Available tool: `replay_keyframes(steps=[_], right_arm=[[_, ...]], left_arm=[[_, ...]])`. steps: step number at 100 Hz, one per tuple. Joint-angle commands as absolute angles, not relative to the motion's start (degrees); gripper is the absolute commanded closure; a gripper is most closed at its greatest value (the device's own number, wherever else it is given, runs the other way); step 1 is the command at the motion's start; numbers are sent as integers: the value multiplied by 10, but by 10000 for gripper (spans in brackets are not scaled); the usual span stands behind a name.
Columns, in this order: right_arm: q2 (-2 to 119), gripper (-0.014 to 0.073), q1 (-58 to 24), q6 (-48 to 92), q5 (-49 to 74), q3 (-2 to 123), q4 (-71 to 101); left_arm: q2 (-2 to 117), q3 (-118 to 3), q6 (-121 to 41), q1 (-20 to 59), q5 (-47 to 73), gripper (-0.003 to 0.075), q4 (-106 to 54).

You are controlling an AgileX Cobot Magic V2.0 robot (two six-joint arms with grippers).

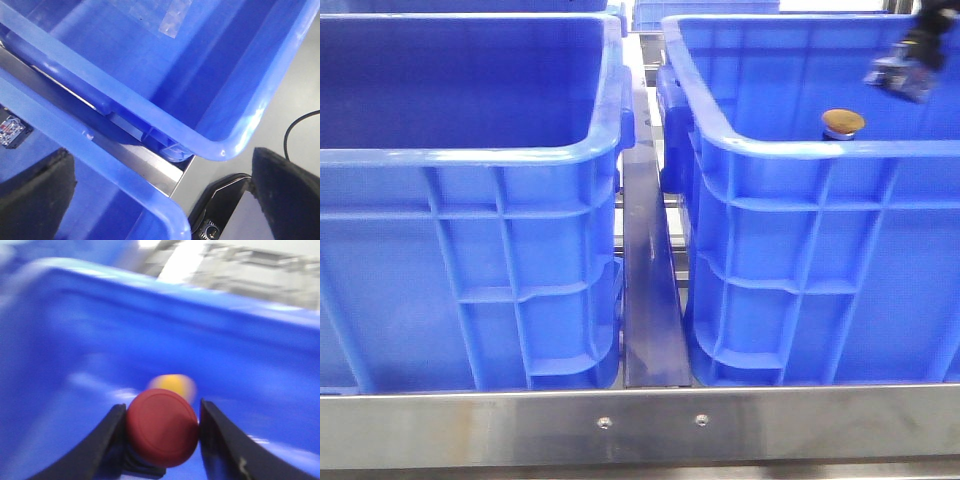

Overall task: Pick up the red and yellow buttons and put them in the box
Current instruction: 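Carry the red button with the right gripper over the bin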

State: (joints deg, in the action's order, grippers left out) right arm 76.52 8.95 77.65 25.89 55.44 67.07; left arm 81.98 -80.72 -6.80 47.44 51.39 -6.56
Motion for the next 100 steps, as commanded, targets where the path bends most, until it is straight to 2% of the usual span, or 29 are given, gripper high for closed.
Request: replay_keyframes(steps=[1, 18, 42, 100], right_arm=[[745, 318, 91, 789, 178, 571, 675], [767, 318, 91, 795, 85, 571, 675], [833, 318, 82, 824, 23, 579, 675], [968, 318, 82, 824, 39, 671, 697]], left_arm=[[797, -822, -69, 480, 487, 65, -69], [797, -822, -69, 480, 487, 65, -69], [797, -822, -69, 480, 479, 66, -69], [797, -822, -69, 480, 460, 68, -69]])
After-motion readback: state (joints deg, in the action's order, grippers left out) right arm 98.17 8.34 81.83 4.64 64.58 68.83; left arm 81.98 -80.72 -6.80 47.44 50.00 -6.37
